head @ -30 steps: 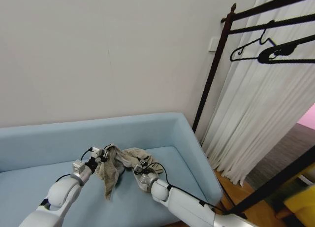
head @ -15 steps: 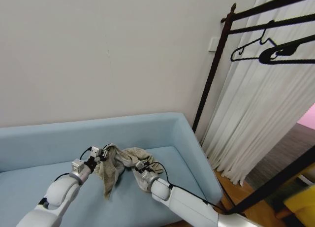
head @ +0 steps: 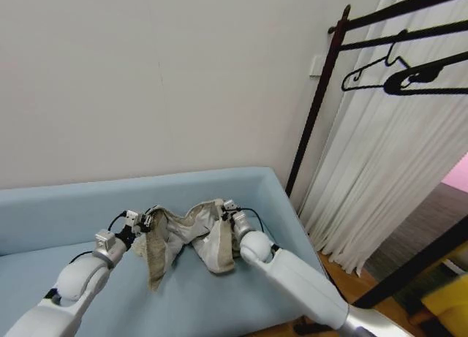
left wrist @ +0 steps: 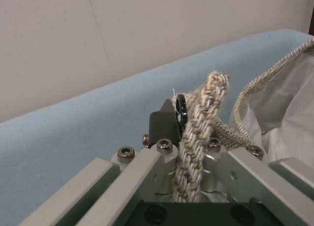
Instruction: Pick up the clothes from the sofa and hang them on the clothes hanger.
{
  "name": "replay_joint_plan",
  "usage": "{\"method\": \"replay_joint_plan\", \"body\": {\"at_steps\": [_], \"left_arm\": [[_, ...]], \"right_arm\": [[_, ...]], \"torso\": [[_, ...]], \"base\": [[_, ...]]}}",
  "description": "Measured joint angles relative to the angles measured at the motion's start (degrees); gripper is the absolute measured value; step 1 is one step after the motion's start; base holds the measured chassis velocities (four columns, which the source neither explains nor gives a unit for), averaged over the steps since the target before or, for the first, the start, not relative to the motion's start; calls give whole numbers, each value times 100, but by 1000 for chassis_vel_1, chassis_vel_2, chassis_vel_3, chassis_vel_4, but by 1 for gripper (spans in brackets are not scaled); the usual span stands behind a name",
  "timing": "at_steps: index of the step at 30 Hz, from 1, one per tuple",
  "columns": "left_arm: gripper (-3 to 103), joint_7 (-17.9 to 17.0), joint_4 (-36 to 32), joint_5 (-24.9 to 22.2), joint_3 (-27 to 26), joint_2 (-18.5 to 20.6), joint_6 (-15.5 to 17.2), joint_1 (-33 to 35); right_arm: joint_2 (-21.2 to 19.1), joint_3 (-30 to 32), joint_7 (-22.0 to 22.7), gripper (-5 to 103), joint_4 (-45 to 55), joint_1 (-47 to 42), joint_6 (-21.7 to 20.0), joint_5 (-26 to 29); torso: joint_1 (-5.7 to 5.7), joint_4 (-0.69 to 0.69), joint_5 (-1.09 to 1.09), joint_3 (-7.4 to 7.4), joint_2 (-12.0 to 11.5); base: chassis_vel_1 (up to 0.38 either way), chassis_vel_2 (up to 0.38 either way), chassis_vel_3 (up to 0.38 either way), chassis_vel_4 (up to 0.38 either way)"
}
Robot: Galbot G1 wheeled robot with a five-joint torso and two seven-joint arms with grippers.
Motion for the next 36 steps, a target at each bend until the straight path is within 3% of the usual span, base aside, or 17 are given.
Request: {"method": "replay_joint_plan", "body": {"at_steps": [6,13,19,26,36], "left_arm": [[2,-134,-36,-207,-45,108,38,-152],[2,-841,-30,-399,-69,152,215,-397],[2,-1240,-39,-619,13,193,330,-741],[2,-1321,-72,-968,15,529,452,-1257],[2,-1320,-210,-1680,40,1383,741,-1911]], "right_arm": [[-50,319,4,0,96,116,-98,212],[-143,704,-5,0,171,307,-222,540],[-202,819,3,0,344,385,-327,772],[-262,974,12,0,396,532,-365,936],[-376,1172,55,0,771,679,-480,1391]], "torso": [[0,0,0,0,0],[0,0,0,0,0],[-1,0,-1,0,0],[0,-1,0,0,0],[0,1,-1,0,0]], "base": [[0,0,0,0],[0,0,0,0],[0,0,0,0],[0,0,0,0],[0,0,0,0]]}}
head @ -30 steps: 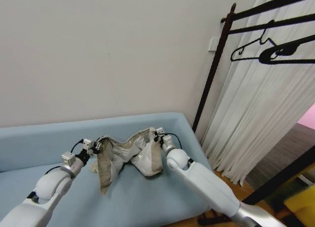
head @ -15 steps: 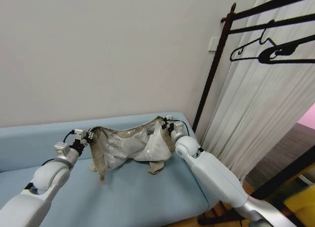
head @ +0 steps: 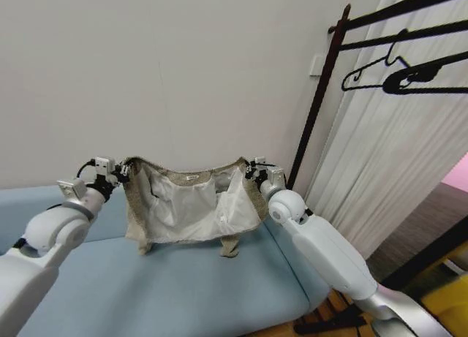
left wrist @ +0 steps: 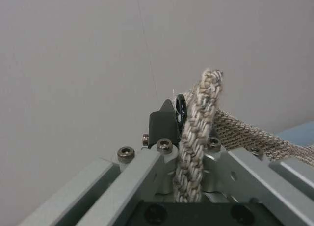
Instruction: Pick up the clothes from the sofa and hang them on the clothes hanger.
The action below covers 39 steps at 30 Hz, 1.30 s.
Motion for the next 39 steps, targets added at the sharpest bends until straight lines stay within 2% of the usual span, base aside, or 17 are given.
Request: {"method": "replay_joint_plan", "body": {"at_steps": [8,12,14,15,17,20,22,23,25,26,30,31,33,34,35,36,39], "left_arm": [[2,-9,-135,-342,40,493,144,-204],[2,-33,-140,-578,95,827,191,-336],[2,-49,-98,-761,95,1123,207,-415],[2,-45,-53,-826,105,1257,207,-474],[2,-32,-31,-871,116,1355,208,-506],[2,5,-23,-1046,117,1612,209,-528],[2,5,-28,-1103,112,1678,213,-534],[2,5,-30,-1145,100,1726,219,-538],[2,4,-40,-1231,70,1813,235,-538],[2,4,-40,-1231,70,1813,235,-538],[2,-7,-75,-1313,-25,1885,269,-497],[2,-7,-75,-1313,-25,1885,269,-497],[2,-9,-75,-1318,-42,1886,272,-492],[2,-10,-70,-1318,-49,1873,272,-492],[2,-10,-69,-1319,-49,1850,272,-492],[2,-10,-69,-1319,-49,1850,272,-492],[2,-9,-78,-1310,-45,1735,272,-487]], "right_arm": [[-207,105,-170,0,304,-347,-245,327],[-250,175,-456,15,338,-480,-415,307],[-285,261,-819,21,357,-606,-508,214],[-344,308,-915,31,410,-672,-569,234],[-395,341,-951,31,466,-711,-611,306],[-504,425,-958,47,581,-691,-687,540],[-535,458,-918,53,622,-628,-714,671],[-577,504,-803,53,681,-512,-758,884],[-667,521,-370,63,769,-198,-789,1303],[-667,521,-370,63,769,-198,-789,1303],[-854,229,765,86,810,875,-705,2195],[-854,229,765,86,810,875,-705,2195],[-896,43,1277,90,781,1368,-646,2691],[-898,-184,1924,95,689,1955,-525,3256],[-875,-279,2273,98,595,2316,-440,3559],[-875,-279,2273,98,595,2316,-440,3559],[-715,-642,3089,100,91,3445,-195,4215]], "torso": [[0,-1,0,0,0],[0,-2,0,0,0],[0,1,1,0,0],[0,0,1,0,0],[-1,-1,1,0,0],[0,-2,1,0,0],[0,-2,1,0,0],[0,-1,1,0,0],[0,-1,1,0,0],[0,-1,1,0,0],[0,0,1,0,0],[0,0,1,0,0],[0,-1,0,0,0],[0,-1,2,1,0],[0,-1,0,0,0],[0,-1,0,0,0],[0,1,-2,0,0]], "base": [[0,0,0,0],[0,0,0,0],[0,0,0,0],[0,0,0,0],[0,0,0,0],[0,0,0,0],[0,0,0,0],[0,0,0,0],[0,0,0,0],[0,0,0,0],[0,0,0,0],[0,0,0,0],[0,0,0,0],[0,0,0,0],[0,0,0,0],[0,0,0,0],[0,0,0,0]]}}
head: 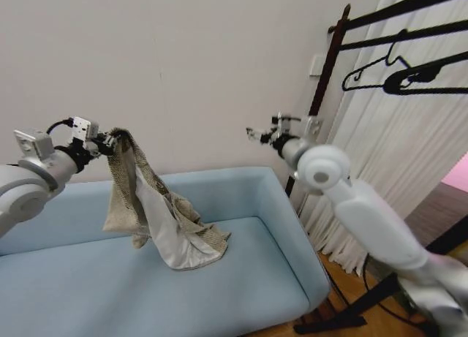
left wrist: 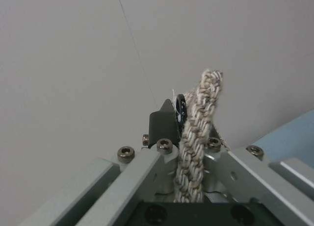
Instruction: Pick up the clothes from the sofa and hang them on the clothes hanger.
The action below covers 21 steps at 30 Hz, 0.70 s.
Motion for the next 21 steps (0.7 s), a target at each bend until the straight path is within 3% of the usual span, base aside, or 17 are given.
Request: {"method": "replay_joint_plan", "body": {"at_steps": [5,6,8,9,14,18,21], "left_arm": [[2,13,-38,21,-1,-151,0,24],[2,16,-44,27,-7,-189,0,29],[2,31,-70,32,-16,-243,0,39],[2,35,-77,48,-21,-302,0,56],[2,62,-153,137,-72,-530,-1,164],[2,118,-255,185,-280,-742,-26,373],[2,154,-308,205,-409,-829,-42,493]], "right_arm": [[91,-384,275,100,-612,862,60,189],[127,-492,302,100,-766,1029,59,194],[195,-602,354,100,-1014,1279,59,192],[314,-717,442,100,-1343,1613,60,175],[704,-1206,730,100,-2569,2556,76,119],[906,-2118,1043,100,-3783,3350,136,270],[903,-2422,1173,100,-4229,3512,146,349]], "torso": [[0,-1,0,0,0],[-1,-6,4,0,0],[1,-2,5,1,0],[1,-5,5,0,0],[1,1,0,1,0],[0,0,0,0,1],[0,-2,2,0,0]], "base": [[0,0,0,0],[0,0,0,0],[0,0,0,0],[0,0,0,0],[0,0,0,0],[0,0,0,0],[0,0,0,0]]}}
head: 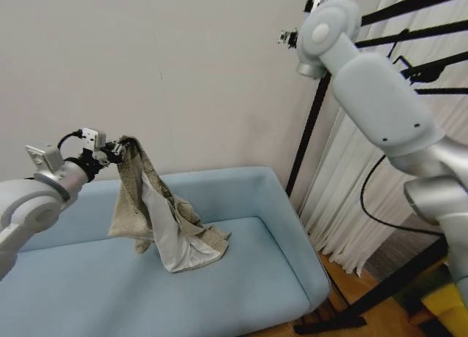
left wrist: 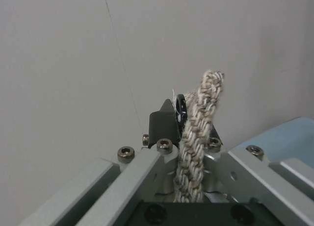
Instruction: Pick up the clothes from the sofa and hang them on the clothes hanger.
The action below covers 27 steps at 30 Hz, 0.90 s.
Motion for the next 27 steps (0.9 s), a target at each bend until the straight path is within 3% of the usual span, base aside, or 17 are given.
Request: {"method": "replay_joint_plan", "body": {"at_steps": [9,18,27], "left_arm": [[2,202,-140,115,-572,-340,-134,583],[2,216,-257,255,-562,-658,-144,640],[2,216,-303,295,-545,-688,-142,615]], "right_arm": [[-86,-1032,-217,100,-1582,694,-18,186],[-37,-999,-521,100,-2528,714,-23,204],[-11,-836,-1034,100,-2934,510,-24,-162]], "torso": [[-1,-1,1,-1,0],[-1,-1,0,-1,0],[0,0,0,0,0]], "base": [[0,0,0,0],[0,0,0,0],[0,0,0,0]]}}
